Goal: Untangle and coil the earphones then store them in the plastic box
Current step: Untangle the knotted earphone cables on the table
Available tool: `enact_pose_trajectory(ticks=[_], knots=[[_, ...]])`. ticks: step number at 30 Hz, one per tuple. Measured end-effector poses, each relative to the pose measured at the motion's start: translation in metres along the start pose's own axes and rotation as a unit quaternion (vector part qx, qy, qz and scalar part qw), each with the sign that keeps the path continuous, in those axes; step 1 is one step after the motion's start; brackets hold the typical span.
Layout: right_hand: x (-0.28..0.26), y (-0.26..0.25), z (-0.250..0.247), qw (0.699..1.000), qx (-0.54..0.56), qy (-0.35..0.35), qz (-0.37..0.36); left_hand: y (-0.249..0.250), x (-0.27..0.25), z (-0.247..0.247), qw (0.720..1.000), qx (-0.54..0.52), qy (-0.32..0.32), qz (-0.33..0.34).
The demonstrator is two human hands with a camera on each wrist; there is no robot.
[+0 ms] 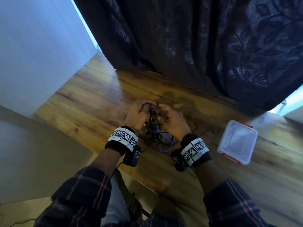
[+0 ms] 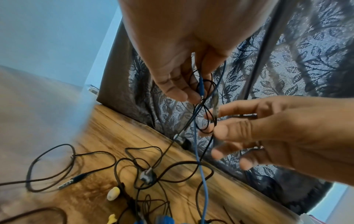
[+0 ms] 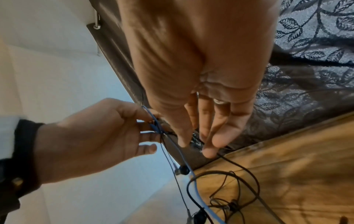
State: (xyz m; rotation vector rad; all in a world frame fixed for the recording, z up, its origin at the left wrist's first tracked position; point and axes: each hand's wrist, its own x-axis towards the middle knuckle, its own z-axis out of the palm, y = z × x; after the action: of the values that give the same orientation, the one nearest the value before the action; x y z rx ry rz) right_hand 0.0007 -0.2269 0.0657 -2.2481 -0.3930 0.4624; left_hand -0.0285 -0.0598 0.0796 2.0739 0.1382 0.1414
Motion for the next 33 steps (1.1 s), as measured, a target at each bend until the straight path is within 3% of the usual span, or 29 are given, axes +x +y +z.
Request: enact_pose_trajectory(ticks=[7,15,21,28,31,33], knots=[[-0.008,0.003,0.015,0.999,-0.006,0.051,0.003,-0.014,-0.006,-0.008,1.000,0.001,-0.011,0.025],[-0.025,-0.011,0.021,0.988,0.009,0.146,-0.051,-0.021,-0.010,-0.025,0.993,0.102,-0.063,0.015],[-0.035,-0.026,0.033,0.977,0.006,0.194,-0.088,-0.022,-0.029,-0.022,0.988,0.075,-0.112,0.080],[-0.047,-0.036,0.045,0.954,-0.080,0.250,-0.143,-0.023,-0.048,-0.028,0.987,0.067,-0.061,0.133],[-0.049,-0.040,0.041,0.946,-0.160,0.246,-0.134,-0.023,-0.051,-0.033,0.978,0.107,-0.036,0.178],[-0.049,-0.044,0.036,0.941,-0.197,0.249,-0.114,-0.015,-0.050,-0.037,0.979,0.101,-0.035,0.172]])
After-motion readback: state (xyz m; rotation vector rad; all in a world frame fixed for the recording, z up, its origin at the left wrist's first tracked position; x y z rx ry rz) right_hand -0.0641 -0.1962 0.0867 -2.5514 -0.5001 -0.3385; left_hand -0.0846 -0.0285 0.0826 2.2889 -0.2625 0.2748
